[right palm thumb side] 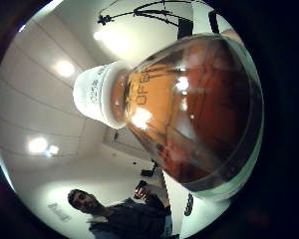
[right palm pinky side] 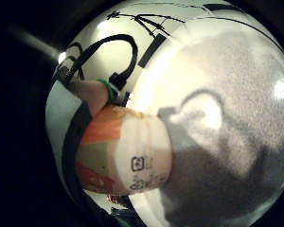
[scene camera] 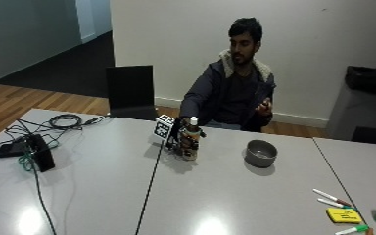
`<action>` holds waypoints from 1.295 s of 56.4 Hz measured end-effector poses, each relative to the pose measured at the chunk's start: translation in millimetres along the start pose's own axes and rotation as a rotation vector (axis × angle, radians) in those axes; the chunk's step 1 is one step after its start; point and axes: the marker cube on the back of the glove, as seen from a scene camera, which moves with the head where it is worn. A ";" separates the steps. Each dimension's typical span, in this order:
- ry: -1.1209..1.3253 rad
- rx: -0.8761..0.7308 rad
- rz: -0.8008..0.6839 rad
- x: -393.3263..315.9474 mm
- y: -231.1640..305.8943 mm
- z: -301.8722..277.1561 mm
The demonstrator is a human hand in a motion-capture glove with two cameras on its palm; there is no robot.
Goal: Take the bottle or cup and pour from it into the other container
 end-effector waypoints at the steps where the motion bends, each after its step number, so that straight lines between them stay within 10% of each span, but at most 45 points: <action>1: 0.005 0.033 0.041 -3.7 -1.5 2.2; 30: 1.038 0.004 -0.113 -182.6 -24.7 99.8; 42: 1.291 -0.352 -0.383 -208.7 -22.1 137.4; 73: 2.020 -0.472 -0.669 -231.5 -8.5 252.9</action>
